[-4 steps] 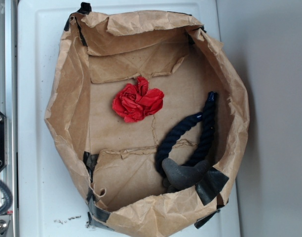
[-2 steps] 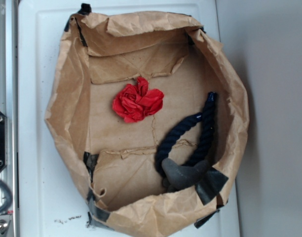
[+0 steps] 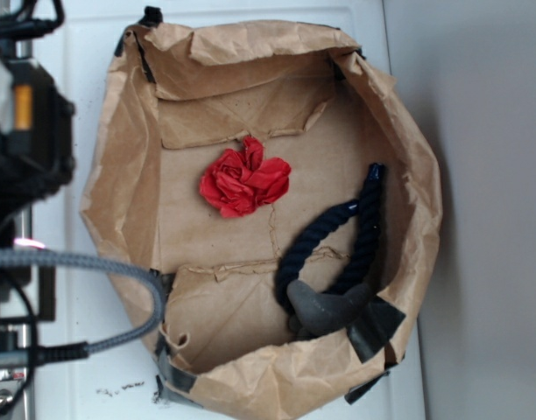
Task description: Grab the red paper.
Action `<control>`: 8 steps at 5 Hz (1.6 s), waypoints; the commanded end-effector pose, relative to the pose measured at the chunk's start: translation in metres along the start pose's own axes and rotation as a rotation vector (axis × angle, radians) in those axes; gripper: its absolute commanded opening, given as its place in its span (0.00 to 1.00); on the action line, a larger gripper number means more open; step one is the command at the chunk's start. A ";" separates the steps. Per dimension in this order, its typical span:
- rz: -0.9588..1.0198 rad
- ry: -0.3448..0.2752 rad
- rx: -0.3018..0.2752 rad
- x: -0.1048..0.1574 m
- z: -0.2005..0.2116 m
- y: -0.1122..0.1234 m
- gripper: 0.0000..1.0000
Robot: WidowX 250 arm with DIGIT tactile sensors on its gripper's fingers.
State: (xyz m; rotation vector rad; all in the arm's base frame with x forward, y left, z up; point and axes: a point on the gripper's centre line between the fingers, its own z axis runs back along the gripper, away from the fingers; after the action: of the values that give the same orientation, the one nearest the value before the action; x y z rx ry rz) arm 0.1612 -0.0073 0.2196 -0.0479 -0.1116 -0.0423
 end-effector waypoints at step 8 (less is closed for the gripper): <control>-0.189 -0.022 0.053 0.129 -0.166 0.017 1.00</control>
State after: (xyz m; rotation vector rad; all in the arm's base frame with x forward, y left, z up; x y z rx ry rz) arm 0.3023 -0.0069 0.0565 0.0072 -0.0951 -0.2450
